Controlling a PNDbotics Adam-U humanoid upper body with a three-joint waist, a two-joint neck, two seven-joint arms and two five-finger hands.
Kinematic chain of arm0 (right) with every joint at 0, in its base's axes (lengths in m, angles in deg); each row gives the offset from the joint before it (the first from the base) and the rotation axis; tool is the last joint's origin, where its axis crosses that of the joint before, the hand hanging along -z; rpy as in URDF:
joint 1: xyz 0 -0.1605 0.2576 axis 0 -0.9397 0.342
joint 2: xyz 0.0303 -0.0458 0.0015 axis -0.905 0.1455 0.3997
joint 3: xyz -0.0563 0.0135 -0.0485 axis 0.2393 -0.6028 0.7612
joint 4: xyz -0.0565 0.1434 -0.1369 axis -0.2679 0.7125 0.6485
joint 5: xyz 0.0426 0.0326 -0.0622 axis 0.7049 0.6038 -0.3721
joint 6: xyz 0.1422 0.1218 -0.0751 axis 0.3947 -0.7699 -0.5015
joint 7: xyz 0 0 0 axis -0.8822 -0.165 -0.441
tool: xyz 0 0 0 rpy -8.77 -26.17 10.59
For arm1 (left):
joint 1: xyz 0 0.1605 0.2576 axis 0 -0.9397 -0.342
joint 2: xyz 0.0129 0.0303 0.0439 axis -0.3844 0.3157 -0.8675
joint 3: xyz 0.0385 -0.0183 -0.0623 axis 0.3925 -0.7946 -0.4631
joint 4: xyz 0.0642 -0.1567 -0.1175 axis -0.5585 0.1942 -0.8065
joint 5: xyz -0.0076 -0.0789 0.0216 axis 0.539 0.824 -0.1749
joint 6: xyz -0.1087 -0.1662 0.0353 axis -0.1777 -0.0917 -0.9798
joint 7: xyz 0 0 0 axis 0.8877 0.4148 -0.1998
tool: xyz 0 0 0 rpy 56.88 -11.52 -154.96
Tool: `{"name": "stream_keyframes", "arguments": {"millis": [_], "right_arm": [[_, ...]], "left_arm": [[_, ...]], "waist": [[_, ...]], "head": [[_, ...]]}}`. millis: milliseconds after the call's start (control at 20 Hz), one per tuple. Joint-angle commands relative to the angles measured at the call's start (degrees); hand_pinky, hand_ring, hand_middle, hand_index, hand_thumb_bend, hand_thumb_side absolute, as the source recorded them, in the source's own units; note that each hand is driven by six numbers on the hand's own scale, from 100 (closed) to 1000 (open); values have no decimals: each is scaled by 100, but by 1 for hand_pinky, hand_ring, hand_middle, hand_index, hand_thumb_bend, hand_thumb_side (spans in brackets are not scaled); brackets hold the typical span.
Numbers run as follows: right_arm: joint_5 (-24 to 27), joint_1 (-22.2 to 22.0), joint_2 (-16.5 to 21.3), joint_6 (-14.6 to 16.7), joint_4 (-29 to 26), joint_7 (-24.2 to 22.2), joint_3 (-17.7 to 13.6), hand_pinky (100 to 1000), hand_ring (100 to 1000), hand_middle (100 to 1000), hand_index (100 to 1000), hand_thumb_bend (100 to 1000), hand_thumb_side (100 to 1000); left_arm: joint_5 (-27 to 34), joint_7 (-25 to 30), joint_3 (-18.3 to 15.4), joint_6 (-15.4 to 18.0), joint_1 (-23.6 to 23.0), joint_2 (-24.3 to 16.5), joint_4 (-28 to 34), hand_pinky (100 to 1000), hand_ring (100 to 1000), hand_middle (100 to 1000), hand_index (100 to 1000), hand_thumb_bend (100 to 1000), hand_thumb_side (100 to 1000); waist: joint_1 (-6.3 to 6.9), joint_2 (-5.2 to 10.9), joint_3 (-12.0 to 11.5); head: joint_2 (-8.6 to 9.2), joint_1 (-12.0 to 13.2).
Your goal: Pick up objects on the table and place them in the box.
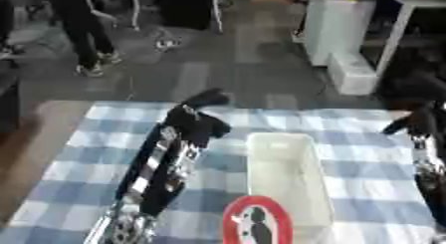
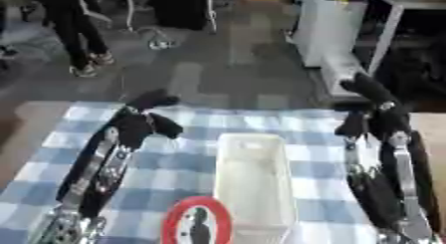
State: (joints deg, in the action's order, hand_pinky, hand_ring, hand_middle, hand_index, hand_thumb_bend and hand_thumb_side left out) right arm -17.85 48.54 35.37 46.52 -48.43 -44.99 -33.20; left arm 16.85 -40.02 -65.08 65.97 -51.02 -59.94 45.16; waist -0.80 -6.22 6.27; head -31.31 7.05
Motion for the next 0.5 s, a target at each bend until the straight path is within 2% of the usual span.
{"name": "stream_keyframes", "arguments": {"millis": [50, 150, 250, 500], "right_arm": [[82, 242, 128, 21, 88, 49, 61, 490, 714, 822, 946, 100, 851], [118, 296, 142, 34, 149, 103, 64, 490, 715, 825, 948, 100, 854], [142, 299, 147, 43, 171, 148, 64, 490, 715, 827, 949, 100, 858], [184, 264, 166, 50, 176, 184, 58, 491, 717, 830, 955, 100, 869]], "left_arm": [[30, -50, -34, -5, 37, -23, 66, 592, 641, 791, 926, 126, 1000], [31, -79, -33, -6, 36, -23, 66, 592, 641, 791, 926, 127, 1000], [35, -99, -22, -3, 41, -20, 66, 593, 641, 791, 926, 126, 1000], [31, -101, 4, -6, 46, -7, 66, 592, 639, 791, 926, 122, 1000]], "waist": [[1, 97, 12], [-1, 89, 10], [3, 66, 6], [11, 1, 2]], "head": [[-544, 44], [-785, 82], [-948, 99], [-1132, 98]]}}
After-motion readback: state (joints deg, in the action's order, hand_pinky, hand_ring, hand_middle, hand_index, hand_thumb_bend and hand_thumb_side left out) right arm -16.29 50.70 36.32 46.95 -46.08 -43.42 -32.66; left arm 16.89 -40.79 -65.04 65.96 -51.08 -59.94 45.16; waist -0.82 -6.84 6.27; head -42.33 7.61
